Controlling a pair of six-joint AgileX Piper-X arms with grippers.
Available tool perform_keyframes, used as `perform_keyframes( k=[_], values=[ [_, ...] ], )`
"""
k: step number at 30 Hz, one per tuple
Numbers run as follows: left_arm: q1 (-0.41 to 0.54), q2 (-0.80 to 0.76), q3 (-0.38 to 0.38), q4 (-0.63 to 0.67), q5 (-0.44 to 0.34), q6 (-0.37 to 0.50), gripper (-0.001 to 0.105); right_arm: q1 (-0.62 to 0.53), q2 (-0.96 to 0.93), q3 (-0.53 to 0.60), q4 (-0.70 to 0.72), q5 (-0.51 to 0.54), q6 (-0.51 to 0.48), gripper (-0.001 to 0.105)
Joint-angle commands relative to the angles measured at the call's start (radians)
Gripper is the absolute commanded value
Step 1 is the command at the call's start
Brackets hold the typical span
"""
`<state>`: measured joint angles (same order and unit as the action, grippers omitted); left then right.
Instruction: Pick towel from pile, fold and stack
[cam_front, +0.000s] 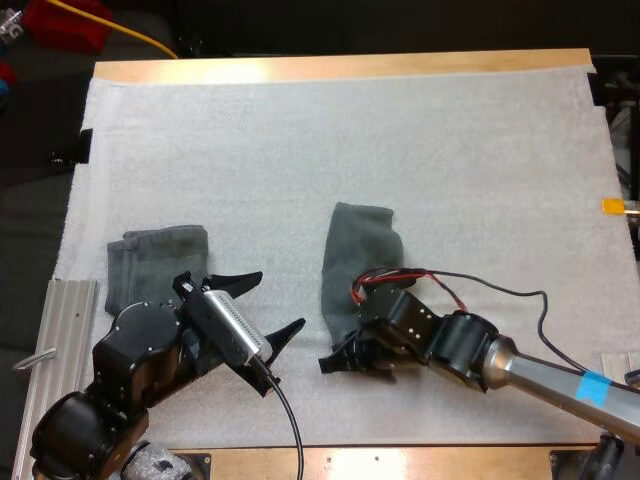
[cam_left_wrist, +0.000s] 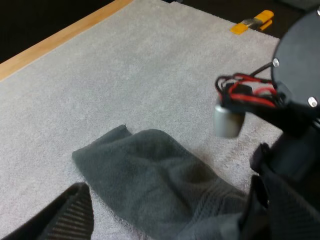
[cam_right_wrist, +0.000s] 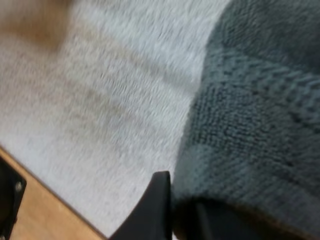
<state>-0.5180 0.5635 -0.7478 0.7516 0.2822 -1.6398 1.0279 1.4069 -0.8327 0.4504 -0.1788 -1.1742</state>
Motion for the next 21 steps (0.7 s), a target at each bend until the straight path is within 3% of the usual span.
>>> perform_keyframes(
  k=[1, 3, 5, 11, 18, 21],
  values=[
    [-0.003, -0.001, -0.007, -0.011, -0.002, -0.012, 0.069, 0.011, -0.006, -0.002, -0.018, -0.028, -0.002, 0.013],
    [-0.003, -0.001, -0.007, -0.011, -0.002, -0.012, 0.069, 0.025, -0.006, -0.002, -0.032, -0.077, -0.003, 0.019],
    [-0.003, -0.001, -0.007, -0.011, -0.002, -0.012, 0.069, 0.036, -0.006, -0.002, -0.051, -0.142, -0.013, 0.031],
    [-0.003, -0.001, -0.007, -0.011, -0.002, -0.012, 0.069, 0.054, -0.020, -0.002, -0.046, -0.181, -0.032, 0.063],
    [-0.003, -0.001, -0.007, -0.011, -0.002, -0.012, 0.069, 0.060, -0.082, -0.002, -0.011, -0.199, -0.054, 0.066],
    [-0.003, -0.001, -0.007, -0.011, -0.002, -0.012, 0.069, 0.060, -0.104, -0.002, 0.074, -0.284, -0.049, 0.066]
  ],
)
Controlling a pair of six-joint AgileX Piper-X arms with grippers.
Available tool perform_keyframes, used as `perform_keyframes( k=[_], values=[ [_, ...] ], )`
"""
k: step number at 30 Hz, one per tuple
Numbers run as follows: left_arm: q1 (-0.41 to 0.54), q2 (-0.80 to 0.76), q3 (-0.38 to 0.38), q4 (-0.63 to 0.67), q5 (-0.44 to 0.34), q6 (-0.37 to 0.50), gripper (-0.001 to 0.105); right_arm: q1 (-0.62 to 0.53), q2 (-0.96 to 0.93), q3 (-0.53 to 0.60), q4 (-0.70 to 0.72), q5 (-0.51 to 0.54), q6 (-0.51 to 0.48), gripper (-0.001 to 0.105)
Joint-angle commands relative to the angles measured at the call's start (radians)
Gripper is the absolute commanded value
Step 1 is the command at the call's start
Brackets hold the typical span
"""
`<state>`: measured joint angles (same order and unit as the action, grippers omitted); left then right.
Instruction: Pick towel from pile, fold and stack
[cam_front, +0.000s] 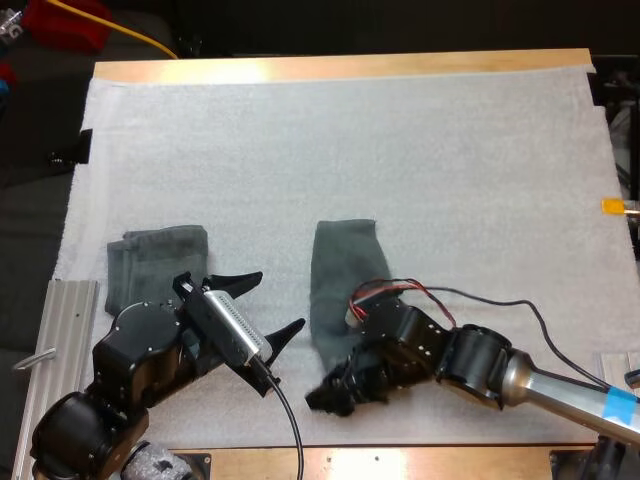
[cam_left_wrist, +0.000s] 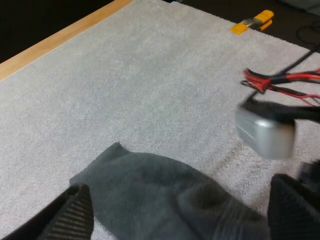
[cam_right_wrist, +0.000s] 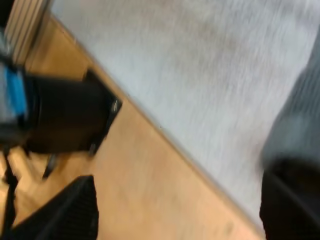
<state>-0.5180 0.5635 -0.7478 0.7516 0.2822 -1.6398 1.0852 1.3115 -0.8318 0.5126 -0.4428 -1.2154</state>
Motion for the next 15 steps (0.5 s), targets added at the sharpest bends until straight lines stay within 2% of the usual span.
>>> perform_keyframes(
  k=[1, 5, 9, 12, 15],
  values=[
    [-0.003, -0.001, -0.007, -0.011, -0.002, -0.012, 0.069, 0.003, -0.016, -0.003, 0.058, -0.049, -0.002, 0.066],
    [-0.003, -0.001, -0.007, -0.011, -0.002, -0.012, 0.069, 0.003, -0.036, -0.003, 0.207, -0.059, 0.004, 0.066],
    [-0.003, -0.001, -0.007, -0.011, -0.002, -0.012, 0.069, 0.003, -0.054, -0.003, 0.255, -0.035, -0.017, 0.066],
    [-0.003, -0.001, -0.007, -0.011, -0.002, -0.012, 0.069, 0.003, -0.076, -0.003, 0.256, 0.076, -0.013, 0.066],
    [-0.003, -0.001, -0.007, -0.011, -0.002, -0.012, 0.069, 0.003, -0.102, -0.003, 0.262, 0.226, 0.035, 0.066]
  ],
)
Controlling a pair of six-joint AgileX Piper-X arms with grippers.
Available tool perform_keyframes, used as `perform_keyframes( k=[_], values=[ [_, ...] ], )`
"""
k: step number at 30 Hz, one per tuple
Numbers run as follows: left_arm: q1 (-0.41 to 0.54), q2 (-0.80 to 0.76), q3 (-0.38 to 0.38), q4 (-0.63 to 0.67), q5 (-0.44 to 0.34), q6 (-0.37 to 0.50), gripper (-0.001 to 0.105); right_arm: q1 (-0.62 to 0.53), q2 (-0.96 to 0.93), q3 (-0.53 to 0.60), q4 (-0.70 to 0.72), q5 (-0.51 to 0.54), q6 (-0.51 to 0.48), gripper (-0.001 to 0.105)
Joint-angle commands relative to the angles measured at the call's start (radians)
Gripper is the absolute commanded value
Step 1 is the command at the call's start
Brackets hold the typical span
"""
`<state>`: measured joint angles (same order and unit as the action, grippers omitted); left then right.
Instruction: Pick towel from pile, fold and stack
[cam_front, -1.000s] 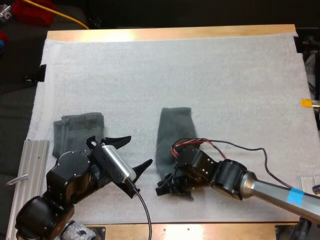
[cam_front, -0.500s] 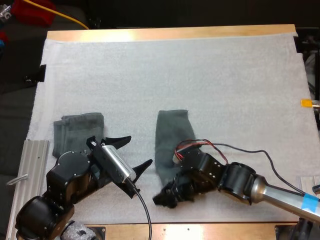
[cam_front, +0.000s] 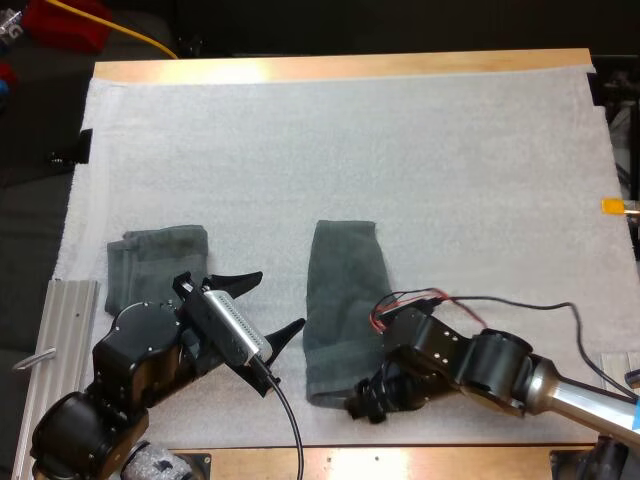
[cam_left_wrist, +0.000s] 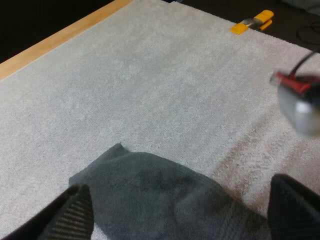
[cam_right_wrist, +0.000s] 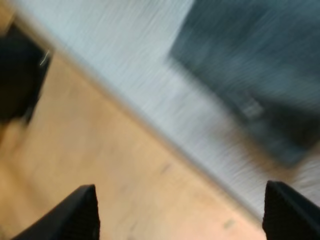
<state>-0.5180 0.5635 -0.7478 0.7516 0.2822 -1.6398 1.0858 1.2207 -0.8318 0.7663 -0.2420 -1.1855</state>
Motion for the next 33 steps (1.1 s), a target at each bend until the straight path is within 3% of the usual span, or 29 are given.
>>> perform_keyframes(
  k=[1, 8, 14, 24, 33],
  values=[
    [-0.003, -0.001, -0.007, -0.010, -0.002, -0.012, 0.069, 0.002, -0.021, -0.003, 0.014, 0.072, 0.019, 0.066],
    [-0.003, -0.003, -0.007, 0.088, -0.002, -0.031, 0.069, -0.001, -0.064, -0.003, 0.121, 0.283, 0.068, 0.066],
    [-0.003, -0.003, -0.007, 0.135, 0.005, -0.031, 0.069, -0.071, -0.067, 0.020, 0.155, 0.289, 0.068, 0.066],
    [-0.003, -0.003, -0.007, 0.195, 0.006, -0.031, 0.069, -0.224, -0.067, 0.142, -0.027, 0.064, 0.068, 0.066],
    [-0.003, -0.003, -0.007, 0.195, 0.006, -0.031, 0.069, -0.233, -0.067, 0.314, -0.308, -0.049, 0.194, 0.066]
  ],
)
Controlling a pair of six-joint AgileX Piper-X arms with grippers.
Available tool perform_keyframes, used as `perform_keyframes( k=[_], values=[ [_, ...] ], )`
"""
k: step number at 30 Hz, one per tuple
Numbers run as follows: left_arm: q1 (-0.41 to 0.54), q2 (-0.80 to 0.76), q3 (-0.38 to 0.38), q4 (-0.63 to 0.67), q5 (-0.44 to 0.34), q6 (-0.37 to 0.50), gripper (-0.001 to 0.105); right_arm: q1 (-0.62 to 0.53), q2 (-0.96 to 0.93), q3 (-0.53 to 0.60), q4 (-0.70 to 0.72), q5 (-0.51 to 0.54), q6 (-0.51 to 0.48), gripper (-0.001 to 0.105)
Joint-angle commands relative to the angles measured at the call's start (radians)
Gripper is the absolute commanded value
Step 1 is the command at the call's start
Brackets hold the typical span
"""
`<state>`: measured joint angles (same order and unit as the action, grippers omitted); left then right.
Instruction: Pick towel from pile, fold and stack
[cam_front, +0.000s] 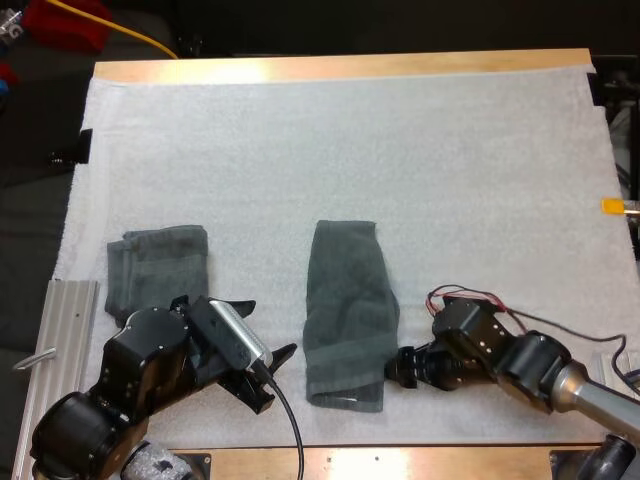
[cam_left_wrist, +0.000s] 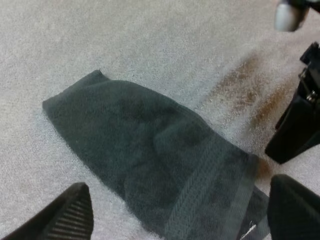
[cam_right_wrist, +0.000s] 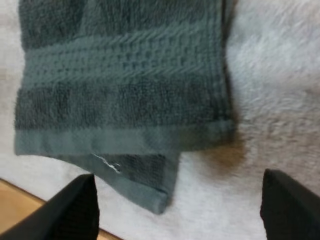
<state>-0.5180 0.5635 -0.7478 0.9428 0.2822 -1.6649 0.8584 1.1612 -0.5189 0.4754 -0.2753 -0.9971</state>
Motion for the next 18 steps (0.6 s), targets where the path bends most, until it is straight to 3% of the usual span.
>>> perform_keyframes(
  k=[1, 10, 18],
  values=[
    [-0.003, -0.003, -0.007, 0.004, 0.006, -0.006, 0.069, -0.006, -0.007, 0.025, -0.068, -0.025, 0.031, 0.066],
    [-0.003, -0.003, -0.007, 0.004, 0.006, -0.006, 0.069, -0.006, 0.029, 0.134, -0.323, -0.039, 0.167, 0.066],
    [-0.003, -0.003, -0.007, 0.016, 0.006, -0.006, 0.069, -0.006, 0.110, 0.141, -0.344, -0.011, 0.195, 0.066]
  ],
)
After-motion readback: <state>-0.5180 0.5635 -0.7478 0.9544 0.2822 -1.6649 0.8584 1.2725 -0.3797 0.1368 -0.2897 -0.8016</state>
